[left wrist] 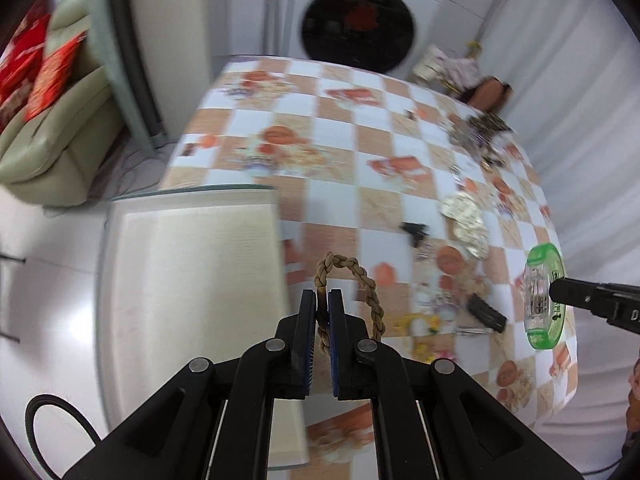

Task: Organize jewelry
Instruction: 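Carry both items to the white tray and open both tools to release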

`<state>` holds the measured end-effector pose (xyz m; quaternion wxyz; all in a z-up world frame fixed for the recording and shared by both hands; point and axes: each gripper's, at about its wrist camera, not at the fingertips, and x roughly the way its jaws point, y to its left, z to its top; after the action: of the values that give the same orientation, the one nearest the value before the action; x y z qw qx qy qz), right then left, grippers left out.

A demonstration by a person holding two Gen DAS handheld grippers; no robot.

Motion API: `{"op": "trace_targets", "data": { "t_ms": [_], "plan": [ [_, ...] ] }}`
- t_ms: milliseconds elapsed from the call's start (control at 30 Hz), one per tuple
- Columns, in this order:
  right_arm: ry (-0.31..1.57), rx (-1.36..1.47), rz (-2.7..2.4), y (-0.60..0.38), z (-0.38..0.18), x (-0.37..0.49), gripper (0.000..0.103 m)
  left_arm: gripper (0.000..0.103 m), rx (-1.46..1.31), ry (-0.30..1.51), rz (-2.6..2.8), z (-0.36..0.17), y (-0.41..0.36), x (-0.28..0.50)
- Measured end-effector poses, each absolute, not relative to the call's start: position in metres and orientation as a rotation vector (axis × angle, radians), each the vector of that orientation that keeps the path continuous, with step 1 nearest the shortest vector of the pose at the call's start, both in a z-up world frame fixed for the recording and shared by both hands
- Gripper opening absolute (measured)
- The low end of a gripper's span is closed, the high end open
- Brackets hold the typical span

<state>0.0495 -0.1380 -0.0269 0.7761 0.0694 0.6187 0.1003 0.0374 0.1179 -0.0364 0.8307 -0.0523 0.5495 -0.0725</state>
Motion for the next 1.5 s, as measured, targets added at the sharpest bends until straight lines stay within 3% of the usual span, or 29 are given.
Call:
{"op": "trace_targets", "data": {
  "t_ms": [300,567,933,1500],
  "plan": [
    [1.317,0.052,0.458,-0.01,-0.014,0.094,0.007,0.011,-0.179,1.138,0.022,-0.041,0.205,0.034],
    [1.373,0.004,0.488,0.061,-0.066,0.133,0.007,0.011,-0.196,1.135,0.08,-0.075,0.237,0.054],
    [1.412,-0.046,0.421,0.091,-0.152,0.165,0.007,0.011,-0.163,1.181,0.152,-0.136,0.25,0.084],
    [1.417,-0.067,0.388,0.099,-0.182,0.17,0.008,0.011,-0.067,1.209,0.187,-0.156,0.241,0.093]
  ]
}}
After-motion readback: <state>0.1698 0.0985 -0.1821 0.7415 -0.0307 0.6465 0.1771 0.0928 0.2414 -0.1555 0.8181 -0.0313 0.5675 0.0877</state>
